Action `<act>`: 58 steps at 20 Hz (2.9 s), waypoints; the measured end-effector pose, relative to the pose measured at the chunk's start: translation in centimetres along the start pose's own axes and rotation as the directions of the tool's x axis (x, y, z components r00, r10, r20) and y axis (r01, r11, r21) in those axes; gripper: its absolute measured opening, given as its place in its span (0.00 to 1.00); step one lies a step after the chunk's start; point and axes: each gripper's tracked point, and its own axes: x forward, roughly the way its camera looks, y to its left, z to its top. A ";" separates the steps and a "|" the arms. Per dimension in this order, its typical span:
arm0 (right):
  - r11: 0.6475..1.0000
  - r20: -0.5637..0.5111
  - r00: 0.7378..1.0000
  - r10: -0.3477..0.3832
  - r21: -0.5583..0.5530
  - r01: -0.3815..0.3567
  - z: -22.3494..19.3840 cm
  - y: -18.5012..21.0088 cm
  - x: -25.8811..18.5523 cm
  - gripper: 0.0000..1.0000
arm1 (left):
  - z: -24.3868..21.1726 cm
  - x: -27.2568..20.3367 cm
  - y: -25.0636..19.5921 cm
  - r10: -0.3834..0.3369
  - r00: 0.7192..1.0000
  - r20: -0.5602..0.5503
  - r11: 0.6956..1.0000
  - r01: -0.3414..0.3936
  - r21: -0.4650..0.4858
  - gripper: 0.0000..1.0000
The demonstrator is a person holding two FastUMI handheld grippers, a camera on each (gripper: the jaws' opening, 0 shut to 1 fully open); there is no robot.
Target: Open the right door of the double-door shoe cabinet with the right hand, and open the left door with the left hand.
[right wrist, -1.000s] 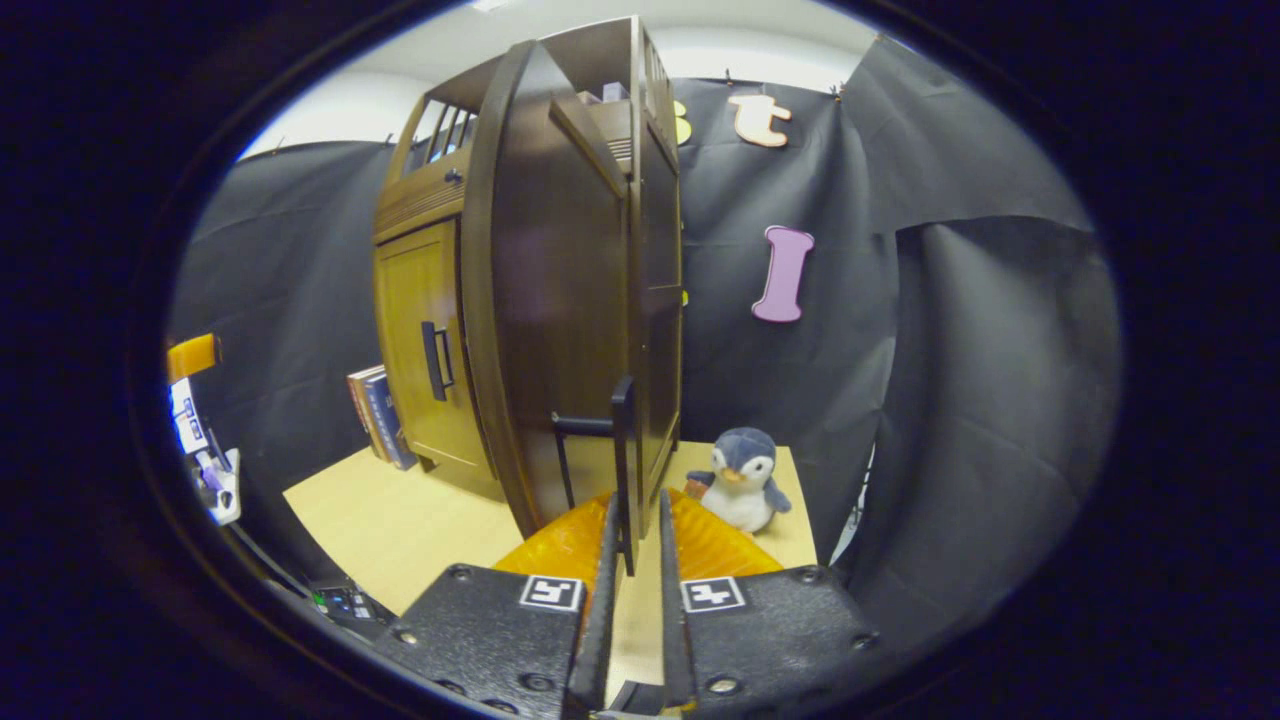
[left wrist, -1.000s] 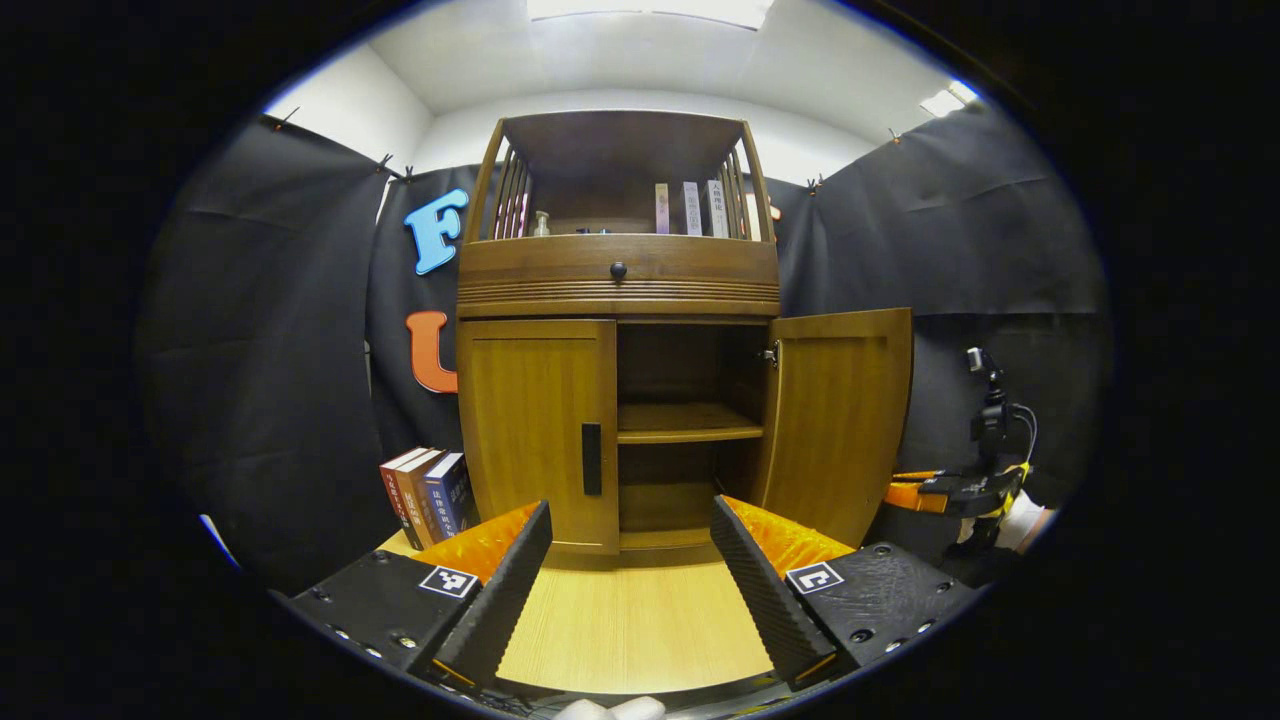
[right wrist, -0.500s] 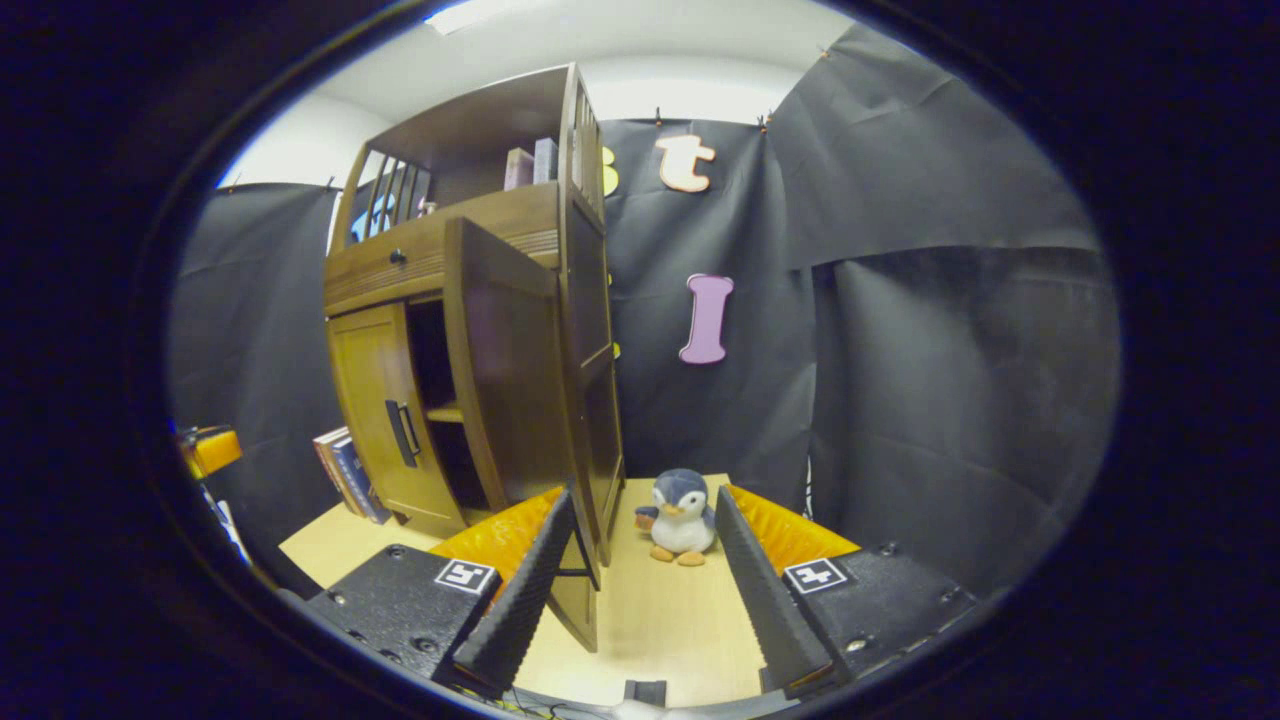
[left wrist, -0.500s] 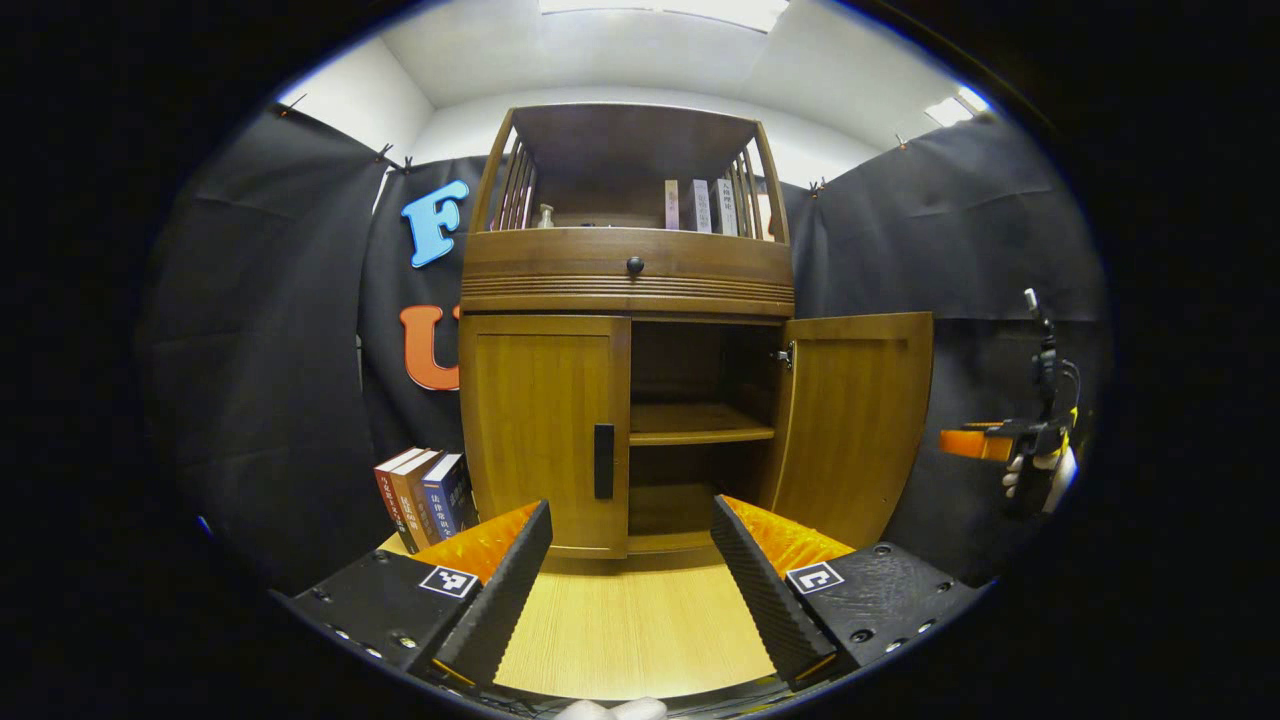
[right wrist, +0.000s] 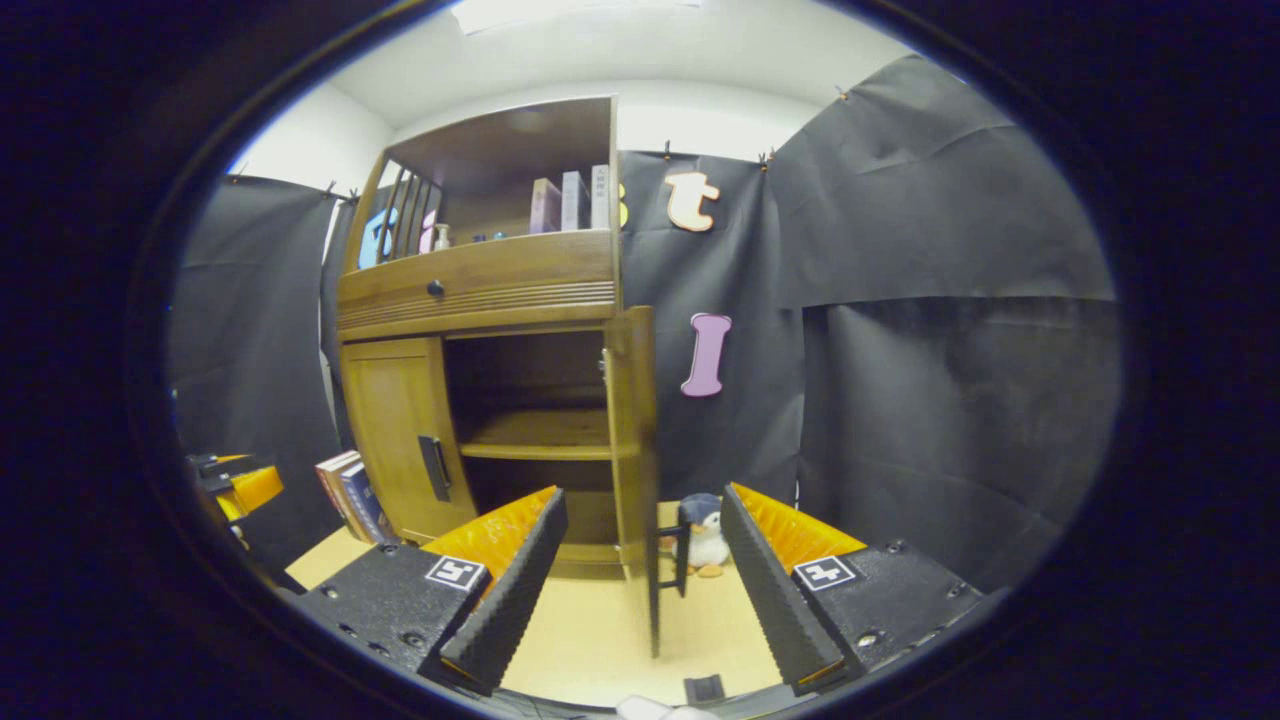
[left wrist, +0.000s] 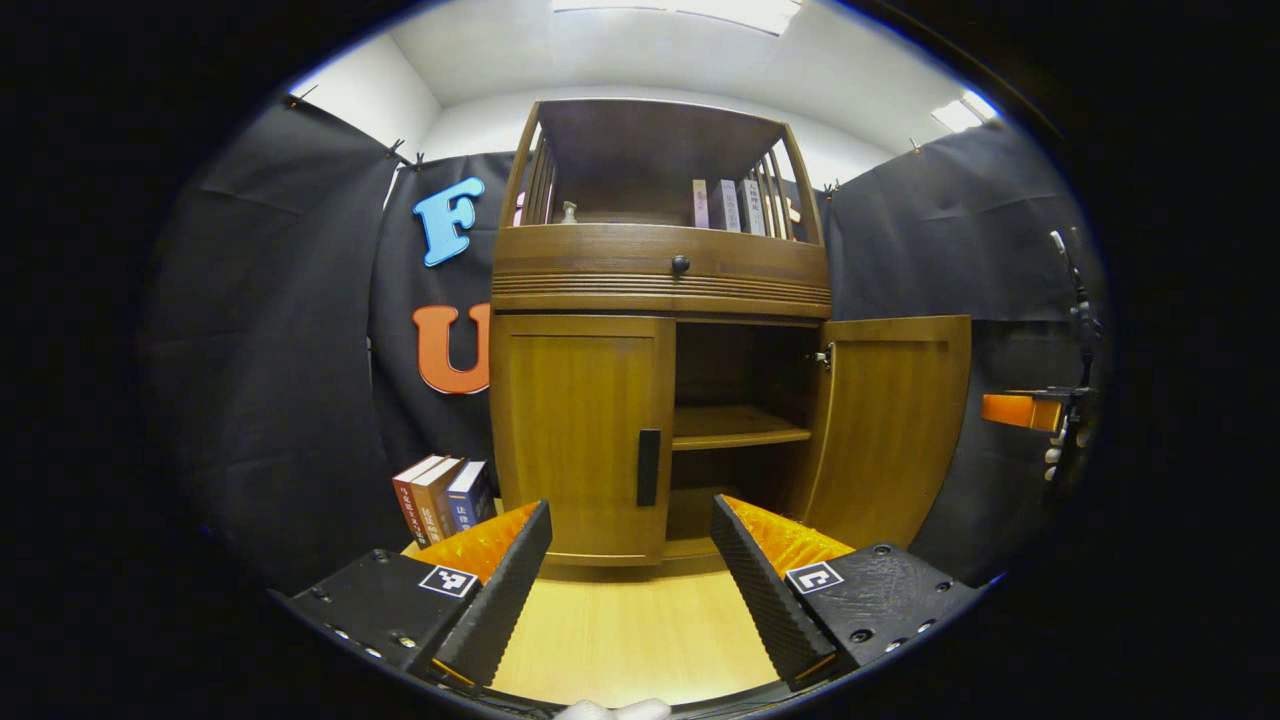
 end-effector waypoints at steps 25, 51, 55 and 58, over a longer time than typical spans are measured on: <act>0.990 -0.107 0.986 -0.126 -0.075 0.118 -4.8 7.4 -2.1 0.98 | -3.2 22.4 -1.8 -0.058 0.998 0.024 0.998 0.058 0.001 0.96; 0.988 -0.159 0.977 -0.142 -0.079 0.131 -7.0 7.4 -3.1 0.99 | -7.4 28.3 -3.3 -0.146 0.989 -0.038 0.989 0.147 0.007 0.28; 0.990 -0.160 0.978 -0.131 -0.070 0.121 -7.2 7.4 -4.6 0.99 | -7.5 24.0 -2.1 -0.165 0.986 -0.034 0.986 0.165 -0.002 0.28; 0.992 -0.160 0.980 -0.115 -0.061 0.107 -7.0 7.6 -5.7 0.98 | -7.7 21.2 -0.7 -0.155 0.987 -0.038 0.988 0.156 0.005 0.28</act>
